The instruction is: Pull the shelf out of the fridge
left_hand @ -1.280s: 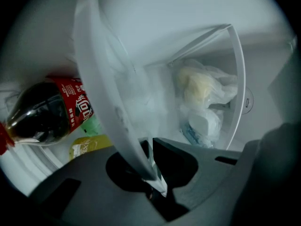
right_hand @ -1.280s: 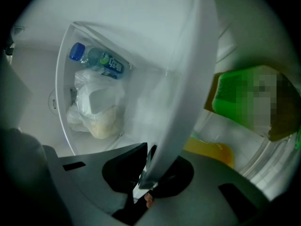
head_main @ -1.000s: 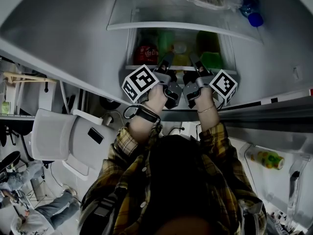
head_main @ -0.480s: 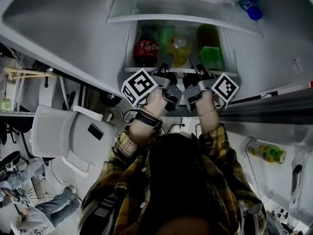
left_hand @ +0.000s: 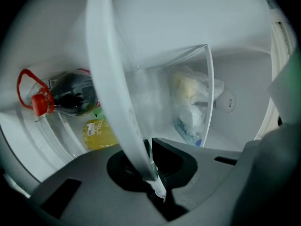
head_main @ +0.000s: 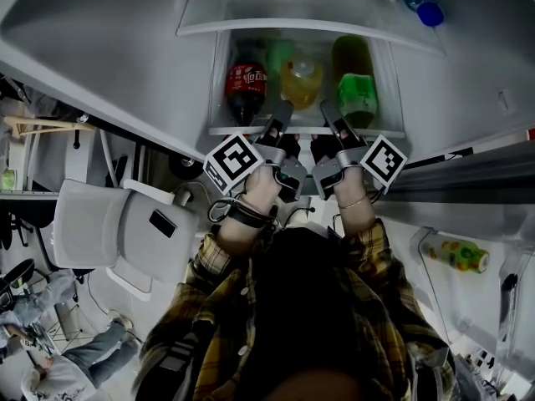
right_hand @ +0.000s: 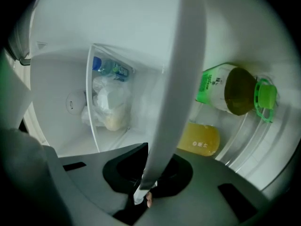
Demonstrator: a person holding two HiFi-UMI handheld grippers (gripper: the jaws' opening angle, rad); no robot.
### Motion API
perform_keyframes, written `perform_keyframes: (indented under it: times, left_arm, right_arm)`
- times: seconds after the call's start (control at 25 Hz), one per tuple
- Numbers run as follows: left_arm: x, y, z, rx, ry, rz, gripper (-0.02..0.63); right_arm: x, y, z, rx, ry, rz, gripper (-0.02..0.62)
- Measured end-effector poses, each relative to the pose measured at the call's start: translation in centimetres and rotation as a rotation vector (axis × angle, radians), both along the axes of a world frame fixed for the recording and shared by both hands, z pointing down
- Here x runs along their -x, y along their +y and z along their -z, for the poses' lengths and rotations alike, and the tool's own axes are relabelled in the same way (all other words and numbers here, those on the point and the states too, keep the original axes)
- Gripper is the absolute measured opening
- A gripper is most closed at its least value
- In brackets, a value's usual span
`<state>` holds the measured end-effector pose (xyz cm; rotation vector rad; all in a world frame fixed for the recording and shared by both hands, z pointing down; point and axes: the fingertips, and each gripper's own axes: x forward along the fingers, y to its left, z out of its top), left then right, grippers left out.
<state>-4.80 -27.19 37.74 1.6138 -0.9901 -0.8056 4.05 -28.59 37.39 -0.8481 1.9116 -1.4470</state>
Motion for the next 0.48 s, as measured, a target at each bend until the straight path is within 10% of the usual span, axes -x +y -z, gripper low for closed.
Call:
perform_keyframes:
  times: [0.48]
  left_arm:
    - [-0.9,3.1,0.9,-0.065,0.071,-0.013,0.029]
  right_arm:
    - [-0.5,3.1,0.3,-0.027,-0.011,0.014,0.038]
